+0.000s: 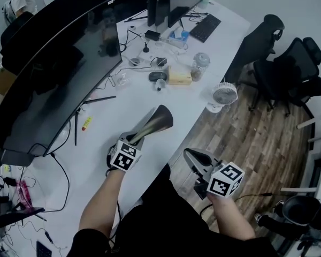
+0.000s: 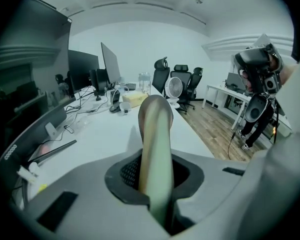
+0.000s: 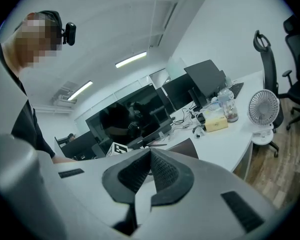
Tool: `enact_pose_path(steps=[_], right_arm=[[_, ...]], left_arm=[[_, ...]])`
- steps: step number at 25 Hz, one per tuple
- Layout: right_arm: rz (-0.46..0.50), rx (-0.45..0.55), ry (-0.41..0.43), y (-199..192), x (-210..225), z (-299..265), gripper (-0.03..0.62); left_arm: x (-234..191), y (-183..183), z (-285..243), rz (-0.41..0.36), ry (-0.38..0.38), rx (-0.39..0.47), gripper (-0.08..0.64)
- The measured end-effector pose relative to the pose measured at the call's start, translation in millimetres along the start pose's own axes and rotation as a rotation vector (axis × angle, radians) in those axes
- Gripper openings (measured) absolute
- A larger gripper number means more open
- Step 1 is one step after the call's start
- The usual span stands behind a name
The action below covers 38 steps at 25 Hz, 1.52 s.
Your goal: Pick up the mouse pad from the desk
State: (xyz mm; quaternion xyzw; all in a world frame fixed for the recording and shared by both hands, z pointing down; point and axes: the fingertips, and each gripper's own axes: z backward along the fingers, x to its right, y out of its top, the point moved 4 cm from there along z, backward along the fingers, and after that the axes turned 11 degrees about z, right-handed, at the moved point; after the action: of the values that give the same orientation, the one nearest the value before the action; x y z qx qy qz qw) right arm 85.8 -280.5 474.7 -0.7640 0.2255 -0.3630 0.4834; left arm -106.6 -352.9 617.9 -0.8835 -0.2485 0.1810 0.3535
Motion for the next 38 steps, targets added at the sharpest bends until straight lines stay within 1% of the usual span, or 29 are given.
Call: enact_pose_path(steps=[4,18,23,26,31,35,38], right_arm=[[0.027,0.012,-0.008,6.2,-16.5,2.3,0.005],[0.108,0.039,-0.044,15.3,-81.7,33.1,0.005],[0.124,0.032,-0.063,12.6,-96.1,48.2,0.005],[0.138,0.029,-0.061,13.9,-103.8,52.5,0.005],[0.152,0.024,-0.064,20.4,-102.4,61.6,0.005],[0.156,0.037,-0.054,24.0,-95.5,69.7,0.005],[0.153,0.047,-0.047,25.5,-86.6,80.6,0.005]], left_arm=[[3.6,3.4,25.3,0.001,0.003,0.045,0.061],[21.4,-10.0,117.7,0.041,0.018,0.18,0.061],[34.9,-12.9,142.7,0.038,0.011,0.214,0.061],[38.0,-16.1,153.1,0.051,0.017,0.229,0.061],[44.7,-13.6,164.5,0.068,0.034,0.25,0.061],[54.4,-8.9,167.0,0.061,0.042,0.253,0.061],[63.3,-4.4,168.0,0.075,0.055,0.252,0.061]])
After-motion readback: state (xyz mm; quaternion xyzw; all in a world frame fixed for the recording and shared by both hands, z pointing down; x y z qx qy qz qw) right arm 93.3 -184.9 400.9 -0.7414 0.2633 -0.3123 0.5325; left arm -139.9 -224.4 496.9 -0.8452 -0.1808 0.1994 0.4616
